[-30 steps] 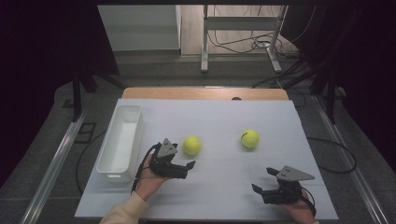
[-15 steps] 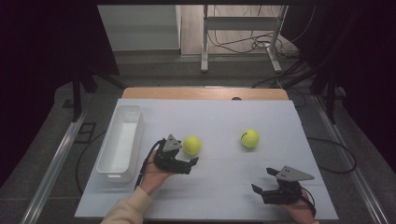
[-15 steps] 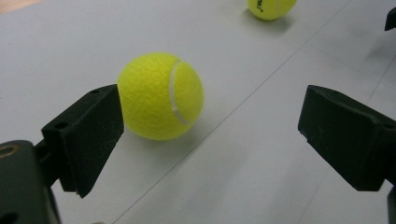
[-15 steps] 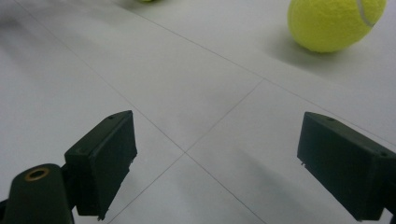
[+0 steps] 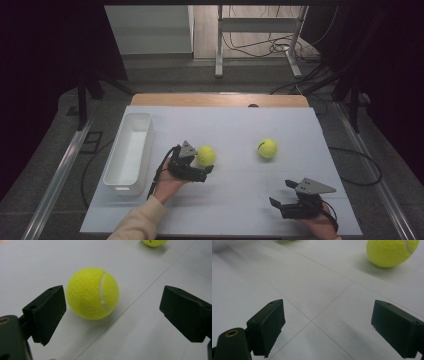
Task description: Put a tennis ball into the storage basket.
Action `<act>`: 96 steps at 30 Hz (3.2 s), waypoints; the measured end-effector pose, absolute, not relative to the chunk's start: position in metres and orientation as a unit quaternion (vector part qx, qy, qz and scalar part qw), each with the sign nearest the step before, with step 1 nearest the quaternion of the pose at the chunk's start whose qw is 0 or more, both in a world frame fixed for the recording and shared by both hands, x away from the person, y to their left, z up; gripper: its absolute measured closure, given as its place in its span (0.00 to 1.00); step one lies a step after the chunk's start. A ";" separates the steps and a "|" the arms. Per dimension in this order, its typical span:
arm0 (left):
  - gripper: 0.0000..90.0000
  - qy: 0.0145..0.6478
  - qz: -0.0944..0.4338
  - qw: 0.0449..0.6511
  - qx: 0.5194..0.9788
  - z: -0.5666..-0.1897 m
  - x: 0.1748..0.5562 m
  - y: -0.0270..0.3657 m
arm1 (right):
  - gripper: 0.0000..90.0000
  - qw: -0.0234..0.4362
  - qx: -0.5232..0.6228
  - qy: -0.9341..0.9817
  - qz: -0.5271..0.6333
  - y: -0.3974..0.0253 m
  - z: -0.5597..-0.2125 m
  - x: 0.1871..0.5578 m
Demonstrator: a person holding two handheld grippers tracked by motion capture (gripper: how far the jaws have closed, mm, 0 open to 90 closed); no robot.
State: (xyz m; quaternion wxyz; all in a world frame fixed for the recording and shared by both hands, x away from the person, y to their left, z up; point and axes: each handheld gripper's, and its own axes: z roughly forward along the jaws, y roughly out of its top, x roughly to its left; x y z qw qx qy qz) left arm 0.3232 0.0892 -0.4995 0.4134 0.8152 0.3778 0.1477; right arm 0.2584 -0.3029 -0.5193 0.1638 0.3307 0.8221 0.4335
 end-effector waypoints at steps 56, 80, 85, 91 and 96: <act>0.28 0.394 0.112 0.384 0.827 -0.519 0.368 0.082 | 0.13 0.166 0.329 0.825 0.428 -0.303 -0.521 0.259; 0.28 0.372 0.111 0.414 0.823 -0.495 0.349 0.086 | 0.13 0.167 0.330 0.823 0.431 -0.303 -0.520 0.258; 0.28 0.370 0.108 0.419 0.822 -0.491 0.347 0.087 | 0.13 0.167 0.330 0.823 0.431 -0.303 -0.520 0.258; 0.28 0.370 0.107 0.425 0.819 -0.486 0.344 0.090 | 0.14 0.167 0.330 0.823 0.430 -0.303 -0.520 0.258; 0.28 0.368 0.110 0.432 0.816 -0.481 0.342 0.092 | 0.14 0.168 0.330 0.823 0.430 -0.303 -0.520 0.258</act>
